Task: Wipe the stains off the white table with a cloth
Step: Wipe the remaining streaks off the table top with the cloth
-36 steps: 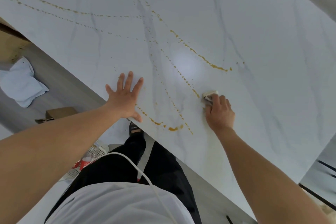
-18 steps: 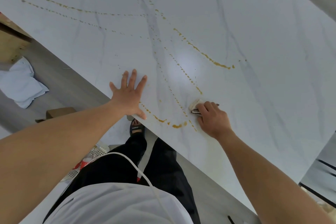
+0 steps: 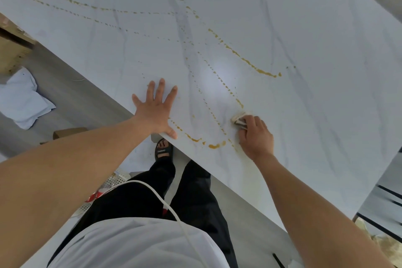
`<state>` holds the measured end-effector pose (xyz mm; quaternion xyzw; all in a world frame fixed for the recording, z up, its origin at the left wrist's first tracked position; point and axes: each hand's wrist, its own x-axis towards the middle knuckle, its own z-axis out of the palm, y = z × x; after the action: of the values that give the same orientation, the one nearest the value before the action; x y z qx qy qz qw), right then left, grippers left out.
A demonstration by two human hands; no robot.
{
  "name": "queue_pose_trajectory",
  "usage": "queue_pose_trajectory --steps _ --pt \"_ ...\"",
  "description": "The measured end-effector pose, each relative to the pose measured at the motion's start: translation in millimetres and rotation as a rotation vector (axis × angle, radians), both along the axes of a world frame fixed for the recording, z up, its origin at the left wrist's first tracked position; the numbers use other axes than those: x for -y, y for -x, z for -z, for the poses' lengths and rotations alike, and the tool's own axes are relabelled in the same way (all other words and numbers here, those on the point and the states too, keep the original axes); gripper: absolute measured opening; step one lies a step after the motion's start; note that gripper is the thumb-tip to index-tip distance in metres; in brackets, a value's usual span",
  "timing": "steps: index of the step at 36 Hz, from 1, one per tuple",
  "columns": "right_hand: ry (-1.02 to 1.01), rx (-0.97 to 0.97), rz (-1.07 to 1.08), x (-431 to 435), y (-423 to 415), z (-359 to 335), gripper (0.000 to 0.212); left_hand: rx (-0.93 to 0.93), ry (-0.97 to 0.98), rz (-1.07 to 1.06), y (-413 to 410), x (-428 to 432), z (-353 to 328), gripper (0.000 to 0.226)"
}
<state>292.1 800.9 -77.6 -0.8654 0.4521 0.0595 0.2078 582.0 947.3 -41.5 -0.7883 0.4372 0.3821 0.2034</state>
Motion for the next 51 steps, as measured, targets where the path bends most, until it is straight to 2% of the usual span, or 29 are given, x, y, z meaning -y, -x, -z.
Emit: queue_pose_trajectory --steps 2,3,5,8,11,13,16,18,23,25,30,31,33,36,38,40,43,44,51 --pt "-0.011 0.019 0.200 -5 -7 -1 0.027 0.004 0.003 -0.001 0 0 1 0.160" --pt "-0.003 0.010 0.218 -10 -10 -1 0.027 0.005 0.002 -0.001 -1 -1 0 0.160" --pt "0.025 -0.003 0.091 -21 -11 -1 0.026 0.006 -0.003 0.002 0 -1 0 0.160" --pt "0.060 -0.001 -0.250 -29 -3 2 0.023 0.005 -0.008 0.002 0 0 1 0.160" --pt "0.061 -0.020 -0.345 -21 0 3 0.021 0.011 -0.011 0.005 0 0 0 0.161" --pt "0.048 -0.011 -0.200 -18 -1 3 0.022 0.007 -0.006 0.003 0 0 0 0.161" --pt "0.031 0.024 0.136 -22 -7 2 0.027 0.000 0.001 -0.003 0 0 0 0.161" --pt "0.036 0.014 0.173 -32 -11 0 0.027 0.002 0.003 -0.002 0 -1 1 0.161" --pt "0.037 -0.011 -0.234 -47 -2 1 0.022 -0.002 0.015 -0.004 0 -2 2 0.161" --pt "0.032 -0.012 -0.267 -41 -1 1 0.023 -0.001 0.020 -0.002 0 -3 2 0.161" --pt "0.011 0.032 0.170 -34 -7 -2 0.028 -0.005 0.031 -0.004 -1 -4 2 0.160" --pt "0.021 0.026 0.194 -39 -9 -3 0.028 -0.005 0.033 -0.003 -1 -4 2 0.160" --pt "0.043 0.011 0.062 -51 -9 -3 0.026 -0.007 0.033 -0.003 -1 -5 1 0.159" --pt "0.048 -0.006 -0.317 -62 1 -1 0.024 -0.008 0.034 -0.006 0 -5 2 0.160" --pt "0.047 -0.021 -0.435 -58 4 0 0.025 -0.007 0.035 -0.006 -1 -5 2 0.160" --pt "0.031 -0.044 -0.338 -49 2 0 0.025 -0.005 0.036 0.000 -1 -6 4 0.160" --pt "0.032 -0.054 -0.018 -38 -6 -1 0.027 0.001 0.044 0.011 -1 -6 7 0.160" --pt "0.048 -0.057 0.027 -38 -9 -2 0.028 -0.002 0.046 0.010 -2 -6 6 0.160" --pt "0.100 -0.021 -0.074 -91 -6 0 0.021 0.000 0.034 0.012 -2 -6 6 0.161"
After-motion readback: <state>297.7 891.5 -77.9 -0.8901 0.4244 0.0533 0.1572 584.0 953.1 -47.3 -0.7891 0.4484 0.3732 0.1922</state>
